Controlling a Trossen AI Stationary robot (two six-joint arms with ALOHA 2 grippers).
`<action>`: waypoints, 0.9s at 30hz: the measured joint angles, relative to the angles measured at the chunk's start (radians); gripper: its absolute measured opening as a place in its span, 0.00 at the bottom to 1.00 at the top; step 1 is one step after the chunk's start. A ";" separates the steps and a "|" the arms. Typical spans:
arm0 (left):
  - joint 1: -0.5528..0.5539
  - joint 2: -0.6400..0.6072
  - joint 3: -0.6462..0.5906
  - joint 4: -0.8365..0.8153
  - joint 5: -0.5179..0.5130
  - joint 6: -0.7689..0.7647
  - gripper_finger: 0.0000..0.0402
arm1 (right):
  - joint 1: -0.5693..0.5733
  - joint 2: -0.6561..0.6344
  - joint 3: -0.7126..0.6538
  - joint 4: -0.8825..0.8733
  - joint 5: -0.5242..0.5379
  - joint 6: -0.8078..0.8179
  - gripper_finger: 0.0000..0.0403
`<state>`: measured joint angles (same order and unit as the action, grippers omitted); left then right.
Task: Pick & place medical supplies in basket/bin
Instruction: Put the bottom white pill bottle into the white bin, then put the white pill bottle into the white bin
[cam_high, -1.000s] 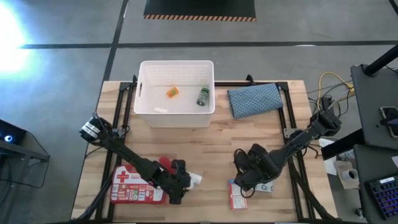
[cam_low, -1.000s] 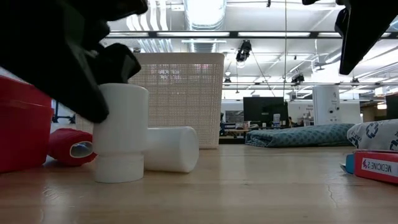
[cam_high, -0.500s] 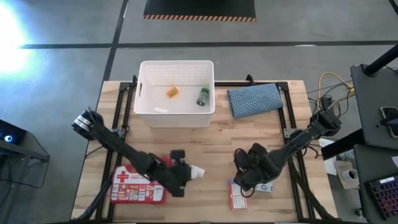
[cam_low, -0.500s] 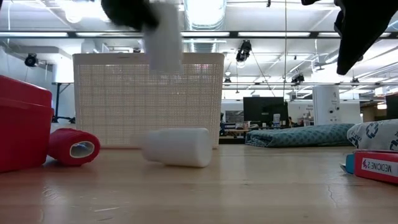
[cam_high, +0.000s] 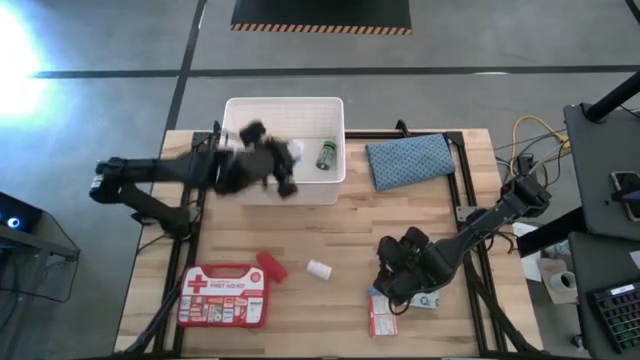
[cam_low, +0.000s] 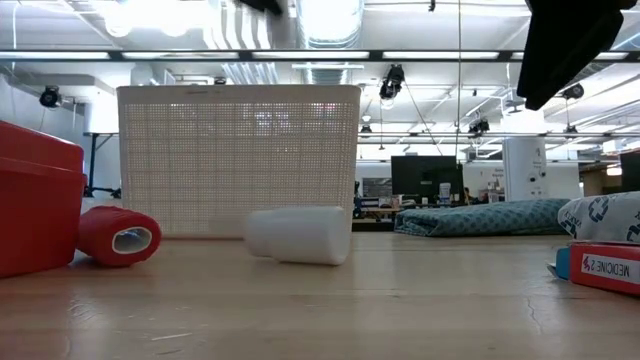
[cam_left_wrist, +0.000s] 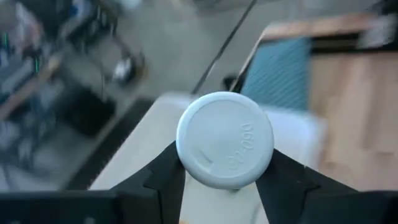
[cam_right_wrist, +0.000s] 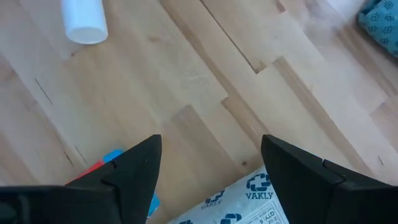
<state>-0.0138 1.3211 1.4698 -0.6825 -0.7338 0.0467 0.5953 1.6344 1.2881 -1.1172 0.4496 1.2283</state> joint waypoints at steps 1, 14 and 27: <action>0.067 -0.007 -0.018 -0.001 0.052 -0.004 0.40 | 0.000 0.000 0.000 0.001 0.000 0.008 0.66; 0.184 -0.132 -0.064 -0.069 0.341 -0.127 0.79 | -0.003 0.030 0.001 0.349 0.003 -0.233 0.66; -0.295 -0.257 -0.121 -0.219 0.110 -0.490 0.80 | -0.106 0.270 0.020 0.638 0.026 -0.531 0.66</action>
<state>-0.3092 1.0640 1.3487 -0.9011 -0.6242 -0.4437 0.4892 1.9046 1.3083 -0.4789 0.4756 0.6977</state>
